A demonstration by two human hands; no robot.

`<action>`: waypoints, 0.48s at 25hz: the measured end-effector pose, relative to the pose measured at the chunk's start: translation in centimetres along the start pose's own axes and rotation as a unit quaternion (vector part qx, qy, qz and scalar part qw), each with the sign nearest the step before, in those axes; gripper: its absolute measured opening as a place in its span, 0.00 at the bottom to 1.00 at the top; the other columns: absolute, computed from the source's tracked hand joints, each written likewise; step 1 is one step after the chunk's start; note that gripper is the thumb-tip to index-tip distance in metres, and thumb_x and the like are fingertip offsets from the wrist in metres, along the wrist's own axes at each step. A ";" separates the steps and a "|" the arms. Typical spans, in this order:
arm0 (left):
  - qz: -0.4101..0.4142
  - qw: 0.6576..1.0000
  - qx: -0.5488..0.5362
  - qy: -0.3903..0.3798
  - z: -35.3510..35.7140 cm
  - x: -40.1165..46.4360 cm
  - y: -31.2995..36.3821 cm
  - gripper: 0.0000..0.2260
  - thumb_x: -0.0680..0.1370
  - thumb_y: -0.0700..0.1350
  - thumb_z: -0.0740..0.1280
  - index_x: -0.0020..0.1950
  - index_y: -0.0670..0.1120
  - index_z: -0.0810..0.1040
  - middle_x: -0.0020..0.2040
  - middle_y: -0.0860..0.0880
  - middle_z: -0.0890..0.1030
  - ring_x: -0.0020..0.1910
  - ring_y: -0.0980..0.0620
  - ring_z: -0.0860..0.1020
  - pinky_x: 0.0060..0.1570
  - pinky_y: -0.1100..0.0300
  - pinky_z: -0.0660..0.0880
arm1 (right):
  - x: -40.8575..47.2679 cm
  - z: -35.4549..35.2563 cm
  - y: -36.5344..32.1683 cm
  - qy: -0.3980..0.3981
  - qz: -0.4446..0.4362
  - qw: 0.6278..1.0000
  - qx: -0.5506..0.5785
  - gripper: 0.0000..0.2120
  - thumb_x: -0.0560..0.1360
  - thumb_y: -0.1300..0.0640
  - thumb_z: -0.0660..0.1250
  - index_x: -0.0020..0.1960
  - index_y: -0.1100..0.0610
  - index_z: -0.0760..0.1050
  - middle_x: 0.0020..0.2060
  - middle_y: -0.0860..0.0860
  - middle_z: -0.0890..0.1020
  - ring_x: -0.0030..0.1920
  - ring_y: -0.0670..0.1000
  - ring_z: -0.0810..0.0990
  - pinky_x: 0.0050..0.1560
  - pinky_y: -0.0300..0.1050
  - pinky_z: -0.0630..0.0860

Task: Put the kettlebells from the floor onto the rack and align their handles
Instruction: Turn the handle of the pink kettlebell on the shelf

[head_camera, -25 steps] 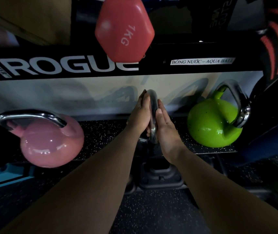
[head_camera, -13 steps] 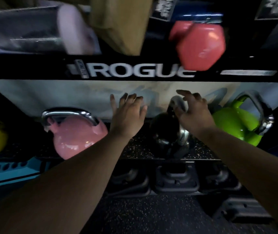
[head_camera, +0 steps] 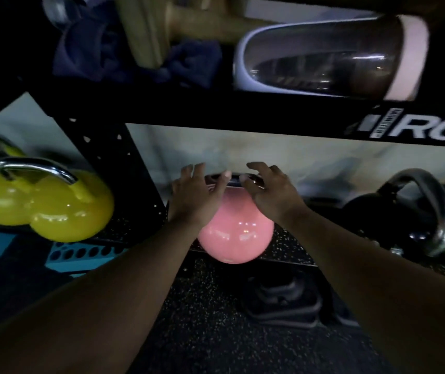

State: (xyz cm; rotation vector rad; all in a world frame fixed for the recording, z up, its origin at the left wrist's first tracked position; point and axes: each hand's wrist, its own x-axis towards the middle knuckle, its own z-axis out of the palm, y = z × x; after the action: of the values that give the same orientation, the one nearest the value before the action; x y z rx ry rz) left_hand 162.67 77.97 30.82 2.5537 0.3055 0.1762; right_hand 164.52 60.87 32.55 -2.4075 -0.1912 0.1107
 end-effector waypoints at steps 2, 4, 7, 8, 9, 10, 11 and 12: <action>-0.018 0.998 -0.064 -0.022 0.3 -0.3 0.3 0.35 0.77 0.70 0.55 0.75 0.48 0.66 0.72 0.42 0.68 0.68 0.40 0.71 0.60 0.51 0.70 | 0.2 1.2 -0.1 0.000 0.013 1.000 -0.013 0.23 0.77 0.38 0.59 0.66 0.49 0.72 0.58 0.59 0.77 0.60 0.62 0.73 0.61 0.55 0.72; -0.095 0.987 -0.131 -0.016 1.1 -1.2 1.2 0.35 0.75 0.71 0.56 0.75 0.51 0.63 0.71 0.41 0.68 0.64 0.39 0.75 0.55 0.52 0.72 | 0.4 1.7 0.2 0.006 0.020 1.000 0.000 0.25 0.75 0.33 0.57 0.60 0.50 0.74 0.53 0.58 0.78 0.56 0.61 0.74 0.55 0.51 0.72; -0.218 0.948 -0.230 0.011 2.6 -2.6 3.1 0.39 0.73 0.73 0.58 0.76 0.50 0.58 0.71 0.39 0.65 0.59 0.35 0.77 0.54 0.49 0.75 | 0.3 1.7 0.1 0.034 0.045 0.998 0.042 0.23 0.73 0.32 0.60 0.53 0.50 0.76 0.48 0.55 0.79 0.52 0.57 0.76 0.49 0.46 0.70; -0.224 0.943 -0.246 0.015 2.7 -2.3 3.5 0.39 0.75 0.71 0.57 0.77 0.49 0.57 0.72 0.39 0.63 0.61 0.34 0.76 0.55 0.49 0.74 | 0.1 1.7 -0.2 0.050 0.052 0.996 0.052 0.21 0.73 0.34 0.62 0.53 0.50 0.77 0.48 0.55 0.80 0.52 0.57 0.77 0.48 0.45 0.70; -0.214 0.942 -0.259 0.011 2.6 -1.6 3.6 0.38 0.76 0.70 0.57 0.78 0.48 0.56 0.73 0.39 0.62 0.63 0.34 0.75 0.56 0.50 0.72 | -0.2 1.8 -0.5 0.065 0.064 0.994 0.060 0.20 0.74 0.35 0.63 0.53 0.51 0.77 0.48 0.54 0.81 0.51 0.56 0.78 0.47 0.45 0.70; -0.193 0.942 -0.276 -0.003 2.8 -0.5 3.4 0.37 0.78 0.68 0.57 0.79 0.49 0.54 0.75 0.40 0.61 0.67 0.35 0.72 0.57 0.52 0.70 | -0.7 1.9 -0.6 0.082 0.073 0.992 0.066 0.18 0.75 0.37 0.63 0.53 0.50 0.77 0.47 0.54 0.82 0.50 0.56 0.79 0.47 0.46 0.72; -0.167 0.942 -0.291 -0.028 2.9 0.4 3.2 0.36 0.79 0.67 0.57 0.80 0.49 0.53 0.77 0.40 0.60 0.69 0.37 0.70 0.58 0.54 0.68 | -1.4 1.9 -0.7 0.087 0.083 0.990 0.079 0.16 0.76 0.38 0.63 0.52 0.50 0.77 0.45 0.53 0.83 0.47 0.55 0.80 0.46 0.47 0.75; -0.143 0.940 -0.307 -0.051 3.1 1.0 2.8 0.36 0.79 0.67 0.57 0.81 0.49 0.54 0.78 0.41 0.60 0.71 0.39 0.69 0.57 0.56 0.66 | -2.0 1.8 -0.6 0.076 0.091 0.987 0.108 0.14 0.76 0.39 0.64 0.50 0.48 0.77 0.41 0.51 0.83 0.42 0.54 0.81 0.43 0.48 0.77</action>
State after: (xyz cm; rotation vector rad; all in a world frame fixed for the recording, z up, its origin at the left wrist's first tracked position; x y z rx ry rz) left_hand 164.69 74.30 29.80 1.8695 0.4908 0.0191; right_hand 162.27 62.14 31.72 -2.2005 0.1066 0.0293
